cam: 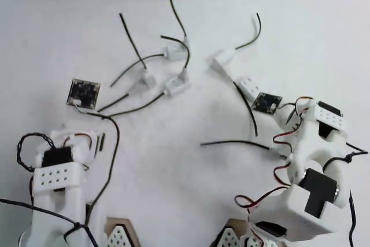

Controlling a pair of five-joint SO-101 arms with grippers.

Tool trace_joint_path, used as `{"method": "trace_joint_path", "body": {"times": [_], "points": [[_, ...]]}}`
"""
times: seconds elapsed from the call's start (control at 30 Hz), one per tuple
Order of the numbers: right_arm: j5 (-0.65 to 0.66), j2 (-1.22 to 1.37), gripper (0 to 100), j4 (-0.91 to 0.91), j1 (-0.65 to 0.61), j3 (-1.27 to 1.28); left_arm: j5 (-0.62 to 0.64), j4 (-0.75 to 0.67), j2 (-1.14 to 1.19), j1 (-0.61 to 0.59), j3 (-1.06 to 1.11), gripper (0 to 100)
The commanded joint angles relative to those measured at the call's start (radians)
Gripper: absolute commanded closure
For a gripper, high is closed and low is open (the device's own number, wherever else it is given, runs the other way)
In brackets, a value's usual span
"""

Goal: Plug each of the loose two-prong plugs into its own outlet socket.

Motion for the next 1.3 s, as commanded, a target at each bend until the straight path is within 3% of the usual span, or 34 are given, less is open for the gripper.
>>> {"method": "trace_joint_path", "body": {"times": [0.0,0.1,0.2,0.5,0.83,1.07,1.27], "points": [[0.005,-0.013,97.7,0.002,0.008,0.046,-0.012,-0.018,-0.022,-0.007,-0.003,82],[-0.055,-0.044,98.5,0.002,-0.016,0.078,-0.012,-0.018,-0.022,-0.007,-0.003,82],[-0.213,-0.09,98.1,0.019,-0.082,0.098,-0.012,-0.018,-0.022,-0.007,-0.003,82],[-0.683,-0.232,98.1,0.116,-0.423,0.104,-0.012,-0.02,-0.022,-0.007,-0.003,82],[-1.03,-0.291,98.1,0.11,-0.742,0.104,-0.012,-0.018,-0.022,-0.007,-0.003,82],[-1.115,-0.291,97.4,0.108,-0.883,0.103,-0.012,-0.018,-0.022,-0.007,-0.003,82],[-1.108,-0.302,81.9,0.114,-0.915,0.1,-0.012,-0.018,-0.022,-0.007,-0.003,82]]}}
